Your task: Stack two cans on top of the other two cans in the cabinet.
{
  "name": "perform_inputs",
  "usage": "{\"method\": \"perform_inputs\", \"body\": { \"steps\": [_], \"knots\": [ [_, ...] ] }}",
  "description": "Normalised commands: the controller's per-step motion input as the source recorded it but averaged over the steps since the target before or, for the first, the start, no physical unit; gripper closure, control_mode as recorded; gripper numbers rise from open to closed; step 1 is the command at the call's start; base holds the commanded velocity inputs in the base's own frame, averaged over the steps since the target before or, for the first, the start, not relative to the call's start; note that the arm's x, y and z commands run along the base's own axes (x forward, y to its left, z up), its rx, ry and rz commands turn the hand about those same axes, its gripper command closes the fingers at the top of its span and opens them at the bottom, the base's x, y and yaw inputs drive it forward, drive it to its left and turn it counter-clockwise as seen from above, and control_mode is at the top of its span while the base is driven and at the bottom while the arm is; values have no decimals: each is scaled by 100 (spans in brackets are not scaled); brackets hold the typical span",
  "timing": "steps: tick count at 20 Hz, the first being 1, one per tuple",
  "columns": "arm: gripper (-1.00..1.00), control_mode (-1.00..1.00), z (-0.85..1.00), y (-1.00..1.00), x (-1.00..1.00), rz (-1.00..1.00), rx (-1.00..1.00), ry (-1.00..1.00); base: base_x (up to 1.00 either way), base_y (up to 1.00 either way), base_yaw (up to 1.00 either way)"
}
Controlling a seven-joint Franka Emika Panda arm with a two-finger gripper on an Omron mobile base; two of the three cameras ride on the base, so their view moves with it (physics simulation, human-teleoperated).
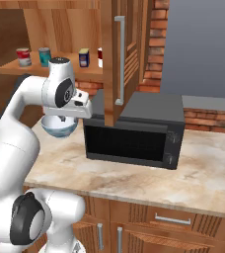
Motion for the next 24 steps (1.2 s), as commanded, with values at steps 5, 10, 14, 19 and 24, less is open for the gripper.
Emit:
{"method": "perform_inputs", "body": {
  "steps": [5, 10, 14, 19, 24],
  "knots": [
    [-100, -100, 0, 0, -4, 1, 0, -18, 0, 0, 0],
    [-100, -100, 15, 0, -19, 5, 0, -42, 0, 0, 0],
    [-100, -100, 24, 0, -11, 6, 0, -42, 0, 0, 0],
    [-100, -100, 39, 0, -9, 0, 0, -25, 0, 0, 0],
    [-100, -100, 51, -3, -12, 0, 0, -18, 0, 0, 0]
  ]
}}
